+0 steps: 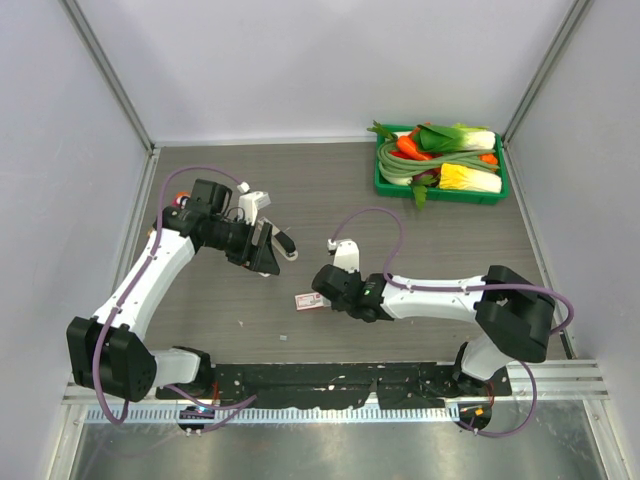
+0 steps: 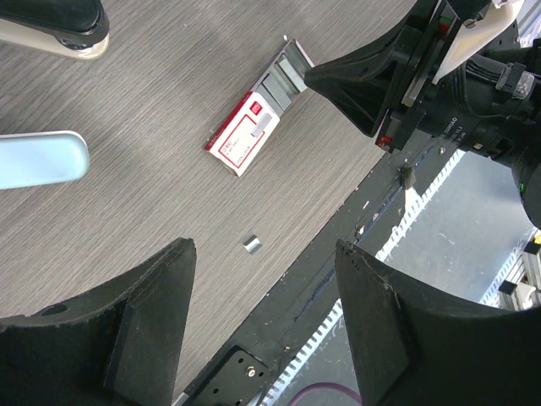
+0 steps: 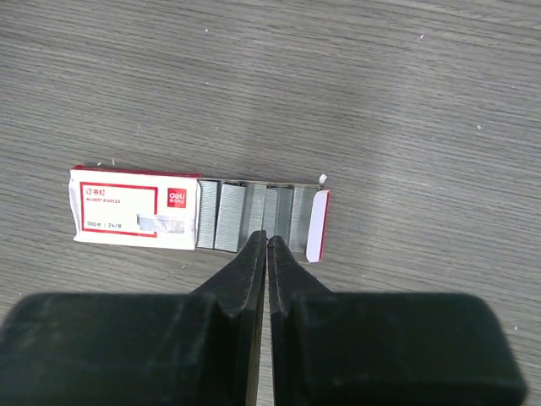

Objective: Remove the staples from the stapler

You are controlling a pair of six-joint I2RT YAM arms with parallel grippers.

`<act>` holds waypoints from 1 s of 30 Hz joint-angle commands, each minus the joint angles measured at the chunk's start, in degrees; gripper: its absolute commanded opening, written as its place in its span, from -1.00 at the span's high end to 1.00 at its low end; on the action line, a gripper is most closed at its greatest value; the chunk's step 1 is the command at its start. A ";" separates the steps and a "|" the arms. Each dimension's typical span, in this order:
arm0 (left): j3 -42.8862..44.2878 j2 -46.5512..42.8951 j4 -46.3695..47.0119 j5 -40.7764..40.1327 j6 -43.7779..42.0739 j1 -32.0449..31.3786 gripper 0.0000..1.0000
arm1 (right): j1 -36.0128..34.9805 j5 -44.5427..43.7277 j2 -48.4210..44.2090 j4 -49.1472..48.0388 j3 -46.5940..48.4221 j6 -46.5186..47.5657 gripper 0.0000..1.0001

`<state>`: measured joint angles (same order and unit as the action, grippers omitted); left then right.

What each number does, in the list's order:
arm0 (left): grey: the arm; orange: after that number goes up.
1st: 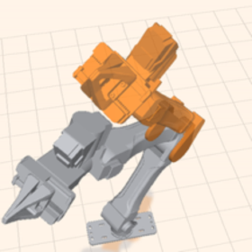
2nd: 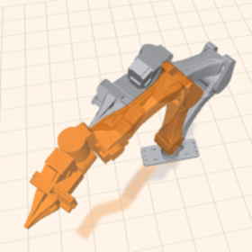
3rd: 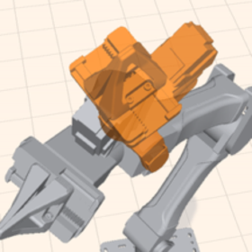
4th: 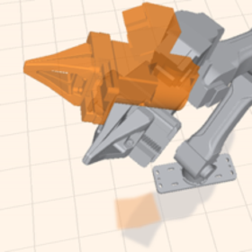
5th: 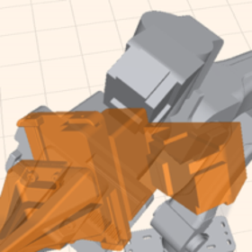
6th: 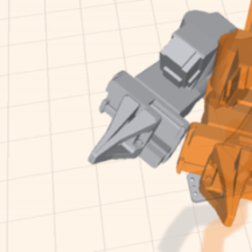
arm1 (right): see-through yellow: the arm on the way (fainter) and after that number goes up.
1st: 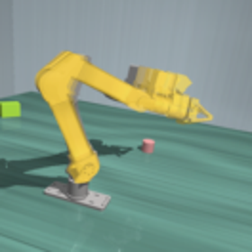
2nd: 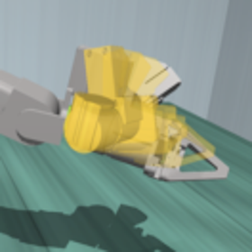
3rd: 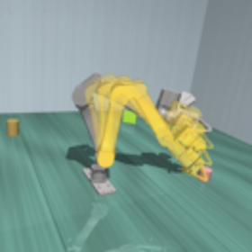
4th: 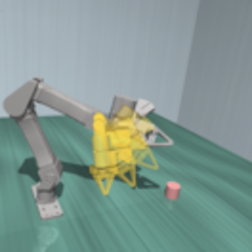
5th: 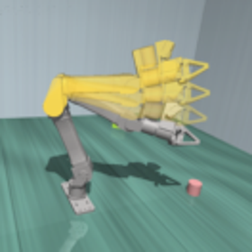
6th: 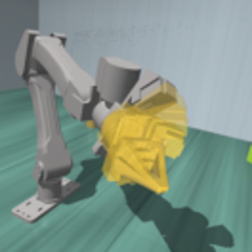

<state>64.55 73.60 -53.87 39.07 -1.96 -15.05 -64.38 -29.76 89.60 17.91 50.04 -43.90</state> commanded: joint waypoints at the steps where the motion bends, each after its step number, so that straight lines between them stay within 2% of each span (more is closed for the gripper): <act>1: 0.22 -1.27 -0.01 1.62 -0.42 -0.24 -0.40 | 0.13 -1.88 -2.85 -1.74 -0.47 -0.31 0.81; 20: 0.31 -1.53 -0.19 1.45 -0.68 -0.33 -0.41 | 0.13 -1.27 2.59 0.45 3.39 0.92 0.56; 30: 0.22 -1.71 -0.36 1.62 -0.86 -0.42 -0.41 | 0.04 -1.35 4.70 2.03 4.97 1.18 0.55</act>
<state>64.55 73.60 -53.89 39.09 -2.00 -15.27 -64.38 -29.69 93.30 19.00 52.16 -43.22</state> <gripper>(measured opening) 0.704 0.225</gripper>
